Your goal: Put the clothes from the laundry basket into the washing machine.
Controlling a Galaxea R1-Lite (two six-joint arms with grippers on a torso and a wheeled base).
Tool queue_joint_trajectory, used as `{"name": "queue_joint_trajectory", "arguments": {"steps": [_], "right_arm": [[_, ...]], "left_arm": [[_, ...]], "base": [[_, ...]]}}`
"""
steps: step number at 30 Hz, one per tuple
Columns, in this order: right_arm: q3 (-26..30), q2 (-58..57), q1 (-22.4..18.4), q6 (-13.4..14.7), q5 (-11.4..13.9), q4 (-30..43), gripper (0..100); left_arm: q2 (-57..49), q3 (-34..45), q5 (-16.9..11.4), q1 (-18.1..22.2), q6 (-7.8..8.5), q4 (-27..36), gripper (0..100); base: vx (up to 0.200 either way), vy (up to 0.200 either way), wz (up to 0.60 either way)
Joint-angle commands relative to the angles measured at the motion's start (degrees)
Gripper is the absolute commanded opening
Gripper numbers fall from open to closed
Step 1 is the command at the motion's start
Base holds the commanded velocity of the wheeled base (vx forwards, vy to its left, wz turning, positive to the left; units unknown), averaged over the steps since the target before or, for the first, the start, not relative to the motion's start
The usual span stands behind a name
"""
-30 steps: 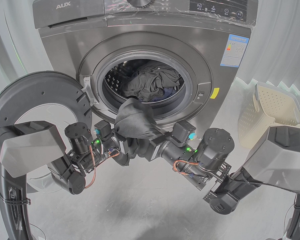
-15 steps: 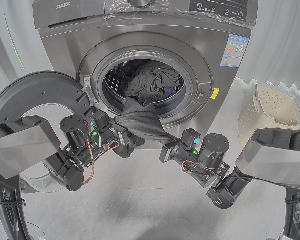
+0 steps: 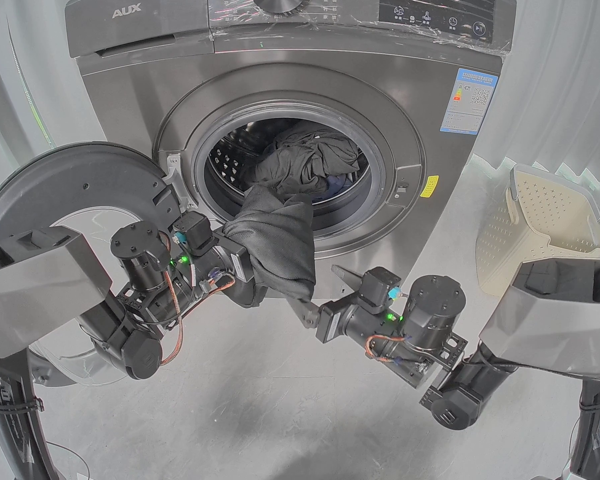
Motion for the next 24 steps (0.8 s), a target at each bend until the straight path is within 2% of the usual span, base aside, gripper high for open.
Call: {"name": "queue_joint_trajectory", "arguments": {"steps": [1, 2, 5, 6, 10, 11, 14, 17, 24], "right_arm": [[8.5, -5.8, 2.3, -1.3, 2.5, 0.1, 100], [13.1, -7.8, 3.3, -2.0, 3.7, 0.0, 100], [17.6, -10.1, 3.9, -3.1, 5.1, 0.1, 100], [17.6, -10.1, 3.9, -3.1, 5.1, 0.1, 100], [20.0, -13.7, 1.9, -3.0, 4.7, 0.1, 100], [20.4, -14.3, 0.5, -3.1, 4.6, 0.1, 100], [20.4, -14.1, -3.5, -3.4, 4.6, 0.1, 100], [19.6, -13.6, -6.6, -3.4, 5.1, 0.1, 100], [19.4, -11.6, -8.0, -3.4, 5.2, 0.1, 100]], "left_arm": [[-1.5, 0.6, 0.0, 0.0, -0.19, 0.0, 0], [-2.1, 1.4, 0.0, -0.1, -0.19, 0.0, 0], [-2.7, 3.0, 0.0, -0.2, -0.01, 0.0, 0], [-2.7, 3.0, 0.0, -0.2, -0.01, 0.0, 0], [-6.5, 5.0, -0.1, -0.7, -1.86, 0.0, 0], [-7.3, 5.6, -0.3, -0.6, -2.56, 0.1, 0], [-8.3, 7.2, -0.7, -0.6, -3.18, 0.1, 0], [-8.5, 8.1, -0.5, -0.7, -2.30, 0.1, 0], [-8.3, 11.4, -0.5, -2.1, -1.07, 0.1, 0]], "base": [[0.000, 0.000, 0.00], [0.000, 0.000, 0.00], [0.000, 0.000, 0.00], [0.000, 0.000, 0.00], [0.000, 0.000, 0.00], [0.000, 0.000, 0.00], [0.000, 0.000, 0.00], [0.000, 0.000, 0.00], [0.000, 0.000, 0.00]]}}
